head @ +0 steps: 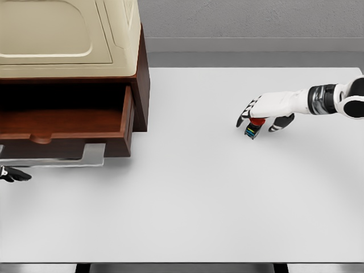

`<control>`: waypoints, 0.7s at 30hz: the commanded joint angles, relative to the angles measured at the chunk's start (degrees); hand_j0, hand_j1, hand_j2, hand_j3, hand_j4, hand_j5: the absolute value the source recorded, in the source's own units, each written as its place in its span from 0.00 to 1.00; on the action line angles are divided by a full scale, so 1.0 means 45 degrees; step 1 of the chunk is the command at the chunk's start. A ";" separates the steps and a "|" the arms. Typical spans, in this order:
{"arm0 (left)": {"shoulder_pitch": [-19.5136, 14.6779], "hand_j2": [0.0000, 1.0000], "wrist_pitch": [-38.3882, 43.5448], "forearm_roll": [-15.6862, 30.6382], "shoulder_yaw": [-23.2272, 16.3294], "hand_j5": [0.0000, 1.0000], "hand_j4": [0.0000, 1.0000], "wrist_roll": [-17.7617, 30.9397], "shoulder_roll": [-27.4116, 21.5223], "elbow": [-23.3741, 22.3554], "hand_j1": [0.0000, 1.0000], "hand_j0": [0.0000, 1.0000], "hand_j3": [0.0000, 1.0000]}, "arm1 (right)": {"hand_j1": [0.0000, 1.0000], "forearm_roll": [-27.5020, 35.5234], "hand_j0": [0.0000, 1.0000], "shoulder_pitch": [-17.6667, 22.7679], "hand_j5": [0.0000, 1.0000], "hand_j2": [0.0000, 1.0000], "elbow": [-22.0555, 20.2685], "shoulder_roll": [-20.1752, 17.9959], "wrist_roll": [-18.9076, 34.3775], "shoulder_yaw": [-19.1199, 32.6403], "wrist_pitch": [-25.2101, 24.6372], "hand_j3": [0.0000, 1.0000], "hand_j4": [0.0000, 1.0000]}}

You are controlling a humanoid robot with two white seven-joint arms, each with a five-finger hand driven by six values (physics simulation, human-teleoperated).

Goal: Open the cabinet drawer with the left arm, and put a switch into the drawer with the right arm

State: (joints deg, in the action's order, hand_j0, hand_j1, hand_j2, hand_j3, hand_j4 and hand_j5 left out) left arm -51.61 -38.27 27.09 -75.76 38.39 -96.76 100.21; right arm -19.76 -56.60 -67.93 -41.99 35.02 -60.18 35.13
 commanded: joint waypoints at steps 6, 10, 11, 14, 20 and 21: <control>-0.0875 1.00 0.0728 0.0288 -0.0429 1.00 1.00 -0.0754 -0.0139 -0.0100 1.00 1.00 1.00 | 0.79 0.0056 0.79 0.0000 0.79 0.79 -0.0002 0.0074 -0.0003 0.0013 -0.0029 0.79 0.79; -0.0856 1.00 0.0728 0.0269 -0.1231 1.00 1.00 -0.0754 -0.0158 -0.0100 1.00 1.00 1.00 | 0.79 0.0056 0.79 0.0000 0.79 0.79 0.0135 0.0133 -0.0003 -0.0006 -0.0029 0.79 0.79; -0.0836 1.00 0.0728 0.0269 -0.1446 1.00 1.00 -0.0754 -0.0237 -0.0100 1.00 1.00 1.00 | 0.79 0.0056 0.79 0.0000 0.79 0.79 0.0194 0.0152 -0.0003 -0.0006 -0.0029 0.79 0.79; -0.0777 1.00 0.0728 0.0249 -0.1993 1.00 1.00 -0.0754 -0.0315 -0.0100 1.00 1.00 1.00 | 0.79 0.0056 0.79 0.0000 0.79 0.79 0.0194 0.0152 -0.0003 -0.0006 -0.0029 0.79 0.79; -0.0680 1.00 0.0728 -0.0044 -0.2618 1.00 1.00 -0.0754 -0.0315 -0.0100 1.00 1.00 1.00 | 0.71 0.0037 0.71 0.0000 0.71 0.71 0.0194 0.0172 -0.0003 -0.0006 -0.0029 0.71 0.71; -0.0680 1.00 0.0728 -0.0082 -0.2676 1.00 1.00 -0.0754 -0.0315 -0.0100 1.00 1.00 1.00 | 0.70 0.0036 0.70 0.0000 0.70 0.70 0.0194 0.0172 -0.0003 -0.0006 -0.0029 0.70 0.70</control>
State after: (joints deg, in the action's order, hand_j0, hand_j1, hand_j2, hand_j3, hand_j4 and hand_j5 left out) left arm -54.68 -35.20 26.83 -86.88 35.11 -98.10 99.77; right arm -19.82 -56.60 -67.07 -41.22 35.01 -60.26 35.13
